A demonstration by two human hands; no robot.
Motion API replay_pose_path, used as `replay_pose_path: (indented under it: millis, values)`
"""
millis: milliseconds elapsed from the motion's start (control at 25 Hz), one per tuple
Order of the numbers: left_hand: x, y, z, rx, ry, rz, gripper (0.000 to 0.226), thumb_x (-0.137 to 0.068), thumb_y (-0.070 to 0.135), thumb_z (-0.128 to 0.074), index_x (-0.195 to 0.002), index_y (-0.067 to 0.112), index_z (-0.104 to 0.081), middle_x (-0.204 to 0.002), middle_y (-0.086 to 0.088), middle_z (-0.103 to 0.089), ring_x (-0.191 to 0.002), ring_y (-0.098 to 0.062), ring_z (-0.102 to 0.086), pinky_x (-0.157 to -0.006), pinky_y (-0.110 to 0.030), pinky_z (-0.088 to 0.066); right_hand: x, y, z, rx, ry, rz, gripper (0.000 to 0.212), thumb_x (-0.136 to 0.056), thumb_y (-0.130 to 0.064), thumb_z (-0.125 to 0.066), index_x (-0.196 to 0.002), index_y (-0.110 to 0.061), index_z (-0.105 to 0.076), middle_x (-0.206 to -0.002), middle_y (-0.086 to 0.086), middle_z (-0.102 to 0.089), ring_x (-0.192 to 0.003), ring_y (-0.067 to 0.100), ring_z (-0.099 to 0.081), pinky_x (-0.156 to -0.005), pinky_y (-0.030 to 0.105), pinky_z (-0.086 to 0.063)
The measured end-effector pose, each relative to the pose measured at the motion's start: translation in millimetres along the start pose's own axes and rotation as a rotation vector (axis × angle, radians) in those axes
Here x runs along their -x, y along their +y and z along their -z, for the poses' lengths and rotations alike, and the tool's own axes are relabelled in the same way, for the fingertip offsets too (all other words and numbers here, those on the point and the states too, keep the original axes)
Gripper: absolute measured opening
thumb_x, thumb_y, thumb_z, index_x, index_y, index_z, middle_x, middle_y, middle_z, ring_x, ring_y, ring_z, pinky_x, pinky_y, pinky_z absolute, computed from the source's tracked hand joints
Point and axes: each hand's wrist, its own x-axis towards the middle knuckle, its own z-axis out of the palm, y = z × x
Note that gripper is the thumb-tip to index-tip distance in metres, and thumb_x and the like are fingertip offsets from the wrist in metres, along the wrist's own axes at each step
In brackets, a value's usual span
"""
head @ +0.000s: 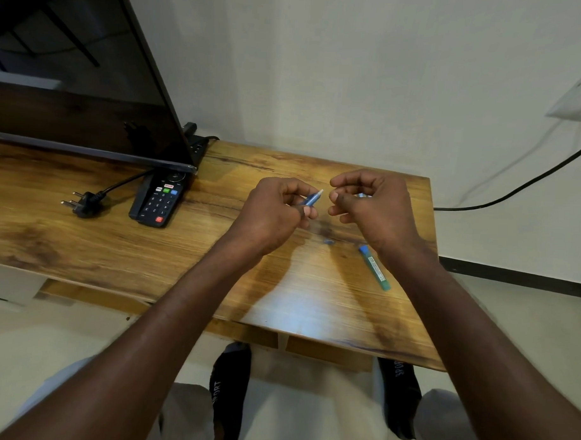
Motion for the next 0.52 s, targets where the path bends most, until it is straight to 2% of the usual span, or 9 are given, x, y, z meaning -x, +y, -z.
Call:
replay_pose_path:
  millis: [120,160,240,360,520]
  values:
    - [0.6,-3.0,-1.9,0.007,0.025,0.013,0.051,-0.096,-0.004,-0.066,-0.136,0.028,-0.066,-0.095,-0.011,-0.079,-0.087,-0.021,-0.078,-0.089,-0.039,-0.061,3.8,10.2,-1.4,0.689,-0.101,0.087,0.019,-0.096,-0.013,-0.068,-0.104,-0.024,-0.081,-0.098,-0.003,-0.077,-0.088,0.017,-0.072,-0.080,0.039,-0.061]
    - [0.8,-3.9,-2.4,0.008,0.031,0.020,0.055,-0.095,-0.005,-0.066,-0.137,0.031,-0.065,-0.095,-0.012,-0.079,-0.088,-0.023,-0.078,-0.092,-0.041,-0.062,7.3,12.2,-3.0,0.823,-0.140,0.099,0.020,-0.096,-0.015,-0.067,-0.105,-0.025,-0.081,-0.100,-0.001,-0.077,-0.091,0.021,-0.071,-0.080,0.041,-0.061]
    - [0.6,-4.2,-2.8,0.020,0.038,0.029,0.057,-0.095,-0.006,-0.065,-0.135,0.034,-0.066,-0.095,-0.013,-0.078,-0.088,-0.024,-0.078,-0.090,-0.040,-0.064,11.8,12.6,-5.0,0.879,-0.210,0.099,0.017,-0.096,-0.018,-0.069,-0.106,-0.025,-0.080,-0.099,-0.002,-0.076,-0.091,0.021,-0.069,-0.076,0.038,-0.059]
    - [0.9,-3.4,-1.9,0.041,0.031,0.028,0.054,-0.095,-0.007,-0.064,-0.133,0.032,-0.068,-0.094,-0.012,-0.078,-0.087,-0.023,-0.079,-0.080,-0.031,-0.065,13.3,10.0,-8.4,0.878,-0.271,0.088,0.013,-0.093,-0.026,-0.076,-0.106,-0.027,-0.079,-0.099,-0.006,-0.076,-0.094,0.018,-0.069,-0.075,0.035,-0.055]
    - [1.4,-3.7,-3.4,0.039,0.020,0.025,0.050,-0.096,-0.005,-0.065,-0.133,0.030,-0.069,-0.095,-0.011,-0.079,-0.086,-0.021,-0.079,-0.075,-0.026,-0.063,18.4,9.8,-19.2,0.923,-0.229,0.062,0.009,-0.094,-0.020,-0.074,-0.102,-0.025,-0.077,-0.100,-0.003,-0.075,-0.094,0.021,-0.070,-0.082,0.040,-0.060]
